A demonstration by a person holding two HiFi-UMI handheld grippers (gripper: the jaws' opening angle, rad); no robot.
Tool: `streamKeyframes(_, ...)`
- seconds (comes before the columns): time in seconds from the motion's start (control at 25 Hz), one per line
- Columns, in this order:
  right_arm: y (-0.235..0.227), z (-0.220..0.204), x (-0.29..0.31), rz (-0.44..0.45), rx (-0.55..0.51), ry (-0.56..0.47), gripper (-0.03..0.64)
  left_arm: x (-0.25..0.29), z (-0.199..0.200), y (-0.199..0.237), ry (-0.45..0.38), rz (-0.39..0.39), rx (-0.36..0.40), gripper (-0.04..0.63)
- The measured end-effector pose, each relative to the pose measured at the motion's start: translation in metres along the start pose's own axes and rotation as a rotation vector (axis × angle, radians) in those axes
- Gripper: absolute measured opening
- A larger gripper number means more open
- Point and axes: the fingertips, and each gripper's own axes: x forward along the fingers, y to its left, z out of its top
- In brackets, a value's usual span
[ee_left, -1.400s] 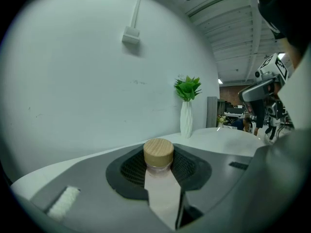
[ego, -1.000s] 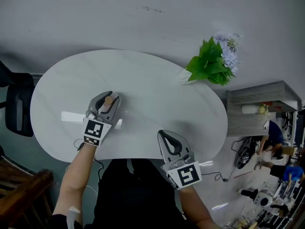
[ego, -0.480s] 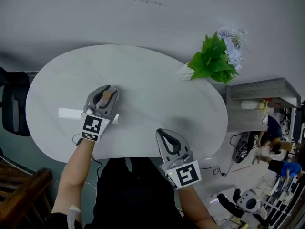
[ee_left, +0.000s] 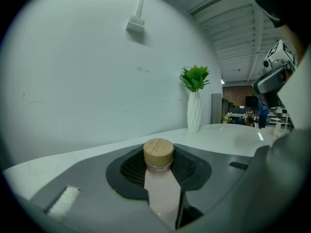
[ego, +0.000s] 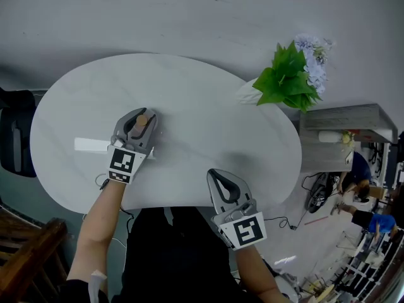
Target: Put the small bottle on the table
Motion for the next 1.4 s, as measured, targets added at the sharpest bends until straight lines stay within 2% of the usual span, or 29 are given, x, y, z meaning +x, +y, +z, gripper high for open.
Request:
streamKeyframes(0.68,-0.003,-0.005,0.008,0.009,0.004,0.024,0.006,0.005,-0.009,0.008,0.012,0.022,0.001,0.110)
streamKeyframes(1.4,-0.019,-0.010,0.014,0.012,0.007,0.037,0.006,0.016,-0.010,0.006,0.023,0.001,0.012,0.110)
